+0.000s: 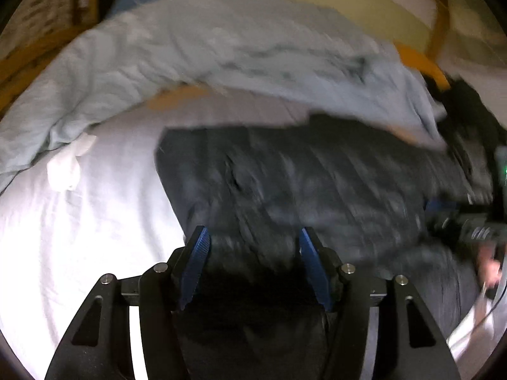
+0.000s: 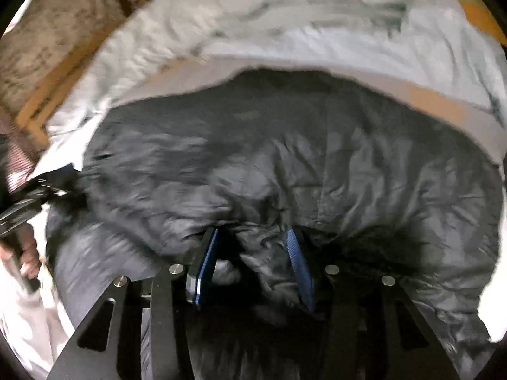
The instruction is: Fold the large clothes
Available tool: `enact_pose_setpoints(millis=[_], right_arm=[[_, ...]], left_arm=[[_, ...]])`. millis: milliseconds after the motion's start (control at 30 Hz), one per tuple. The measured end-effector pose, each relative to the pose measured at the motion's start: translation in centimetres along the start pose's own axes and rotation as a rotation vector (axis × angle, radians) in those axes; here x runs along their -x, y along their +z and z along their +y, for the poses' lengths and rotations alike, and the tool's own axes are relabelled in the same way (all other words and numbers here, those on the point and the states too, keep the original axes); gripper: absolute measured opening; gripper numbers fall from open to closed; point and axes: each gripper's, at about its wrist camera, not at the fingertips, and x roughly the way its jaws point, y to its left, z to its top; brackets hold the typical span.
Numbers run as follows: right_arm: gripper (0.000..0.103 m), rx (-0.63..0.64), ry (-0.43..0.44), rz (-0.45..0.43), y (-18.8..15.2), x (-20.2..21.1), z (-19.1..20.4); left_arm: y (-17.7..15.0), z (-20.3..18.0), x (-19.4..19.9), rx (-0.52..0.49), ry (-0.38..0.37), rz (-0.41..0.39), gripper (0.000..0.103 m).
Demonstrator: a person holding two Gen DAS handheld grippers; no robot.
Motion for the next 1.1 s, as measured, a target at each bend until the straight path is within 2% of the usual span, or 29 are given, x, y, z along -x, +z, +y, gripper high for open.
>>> enact_pose_setpoints(millis=[67,133,200,267,333,367,433,467,567,600,633,667,700,733,767,867,933,1000,1033,1100], right_arm=[[0.048,0.025,-0.062,-0.072,-1.5,2.9,0.1],[0.052,0.028,-0.170,-0.142,-3.7,6.4,-1.3],[0.067,-0.015,-0.289,-0.212,-5.6,9.5,-3.7],[0.067,-0.073,-0.375,-0.265,-7.4,12.0,-6.0],[0.068,-0.132,-0.405,-0.289,-9.3,13.8,-8.7],[0.068,-0.171,-0.414,-0.286,-10.2,14.1,-9.8],[0.059,-0.265,-0.393,-0.268,-12.3,13.9,-12.3],[0.051,-0.293,-0.344,-0.268,-13.2,13.8,-13.0],[0.050,-0.315,-0.192,-0.255,-14.8,13.1,-14.3],[0.048,-0.298,-0.172,-0.258,-14.9,13.0,-14.2],[0.046,-0.283,-0.182,-0.265,-15.3,13.0,-13.7],[0.034,-0.268,-0.191,-0.267,-15.1,12.8,-13.4],[0.006,-0.253,-0.198,-0.265,-15.0,12.5,-13.2],[0.005,-0.242,-0.236,-0.271,-14.8,12.4,-12.9],[0.005,-0.234,-0.260,-0.302,-14.8,12.9,-12.5],[0.004,-0.195,-0.297,-0.469,-15.1,16.1,-10.3],[0.004,-0.192,-0.314,-0.575,-15.3,18.3,-9.1],[0.004,-0.173,-0.336,-0.635,-15.2,19.4,-8.1],[0.004,-0.155,-0.359,-0.659,-14.9,19.8,-7.6],[0.004,-0.140,-0.397,-0.641,-13.9,19.5,-7.6]], left_arm=[[-0.4,0.5,0.5,0.000,0.039,0.014,0.058],[-0.8,1.4,1.1,0.043,0.048,0.010,0.071],[-1.7,2.0,1.5,0.070,0.070,0.009,0.076],[-2.9,2.1,1.5,0.069,0.109,0.027,0.076],[-3.6,1.4,1.4,0.029,0.156,0.039,0.076],[-3.7,0.7,1.4,-0.002,0.166,0.037,0.076],[-3.7,-0.2,1.7,-0.025,0.173,0.025,0.076],[-3.9,-0.4,1.6,-0.017,0.177,0.033,0.076],[-5.0,-0.2,1.0,0.011,0.195,0.069,0.077],[-5.4,0.0,1.0,0.022,0.190,0.068,0.075],[-5.8,0.3,1.2,0.045,0.162,0.058,0.062],[-6.0,0.5,1.4,0.068,0.122,0.046,0.051],[-6.2,0.5,1.7,0.087,0.093,0.031,0.031],[-6.2,0.6,2.3,0.103,0.103,-0.003,0.017],[-6.3,0.6,3.3,0.126,0.126,-0.054,0.012],[-6.6,0.4,7.1,0.198,0.092,-0.211,0.008],[-6.8,-0.5,9.5,0.164,0.106,-0.327,0.007],[-7.2,-1.5,11.9,0.113,0.127,-0.453,0.007],[-7.3,-1.7,12.6,0.109,0.132,-0.491,0.007],[-6.6,-1.4,12.3,0.119,0.159,-0.466,0.008]])
